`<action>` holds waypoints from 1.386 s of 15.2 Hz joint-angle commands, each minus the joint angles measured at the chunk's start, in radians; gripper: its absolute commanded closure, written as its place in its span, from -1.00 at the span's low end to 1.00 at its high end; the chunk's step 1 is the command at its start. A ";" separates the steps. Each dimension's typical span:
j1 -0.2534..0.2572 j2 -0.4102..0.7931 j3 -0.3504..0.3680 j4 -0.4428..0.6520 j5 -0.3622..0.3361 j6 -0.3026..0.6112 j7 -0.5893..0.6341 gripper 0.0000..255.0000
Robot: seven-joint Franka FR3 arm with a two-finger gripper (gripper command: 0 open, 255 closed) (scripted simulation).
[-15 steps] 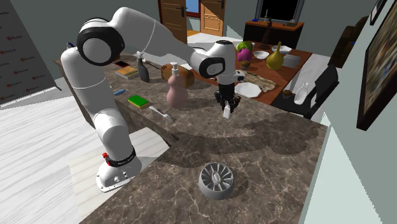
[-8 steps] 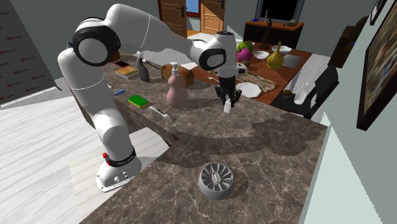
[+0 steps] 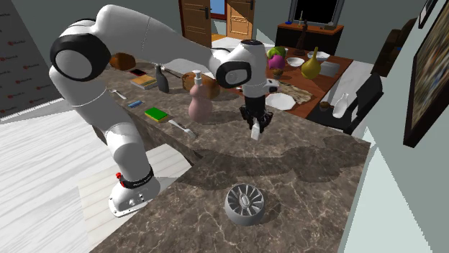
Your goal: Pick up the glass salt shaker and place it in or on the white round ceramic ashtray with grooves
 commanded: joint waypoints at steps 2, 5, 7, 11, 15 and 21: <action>-0.032 -0.057 -0.033 -0.053 -0.025 0.003 -0.049 1.00; -0.066 -0.106 -0.073 -0.086 -0.049 -0.005 -0.107 1.00; -0.090 -0.134 -0.101 -0.102 -0.065 -0.012 -0.148 1.00; -0.136 -0.180 -0.161 -0.121 -0.095 -0.027 -0.235 1.00; -0.178 -0.209 -0.227 -0.120 -0.121 -0.043 -0.327 1.00; -0.209 -0.206 -0.309 -0.133 -0.141 -0.014 -0.422 1.00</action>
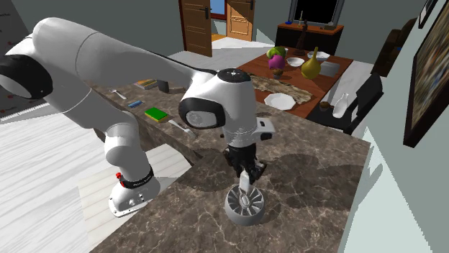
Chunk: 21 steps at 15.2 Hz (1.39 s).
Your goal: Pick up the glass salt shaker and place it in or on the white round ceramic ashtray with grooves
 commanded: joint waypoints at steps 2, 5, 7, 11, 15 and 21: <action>0.000 0.016 -0.018 -0.032 -0.002 0.048 -0.009 1.00; 0.003 0.035 -0.033 -0.059 -0.001 0.093 -0.014 1.00; 0.006 0.049 -0.043 -0.076 0.001 0.124 -0.018 1.00; 0.014 0.081 -0.065 -0.107 0.009 0.186 -0.028 1.00; 0.019 0.099 -0.076 -0.121 0.014 0.216 -0.035 1.00; 0.019 0.099 -0.076 -0.121 0.014 0.216 -0.035 1.00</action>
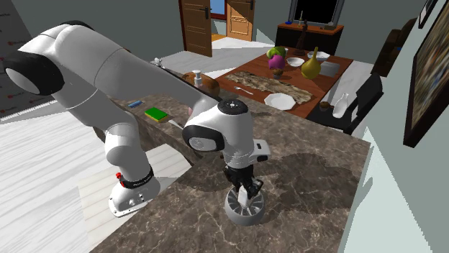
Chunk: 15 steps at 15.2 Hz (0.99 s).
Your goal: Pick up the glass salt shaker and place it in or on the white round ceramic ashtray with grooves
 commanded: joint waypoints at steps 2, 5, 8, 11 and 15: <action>0.000 0.000 0.000 0.000 0.000 0.000 0.000 -1.00; 0.000 0.000 0.000 0.000 0.000 0.000 0.000 -1.00; -0.018 -0.055 0.031 0.028 -0.020 -0.080 0.018 -1.00; -0.030 -0.097 0.057 0.057 -0.029 -0.150 0.029 -1.00; -0.030 -0.097 0.058 0.057 -0.029 -0.150 0.029 -1.00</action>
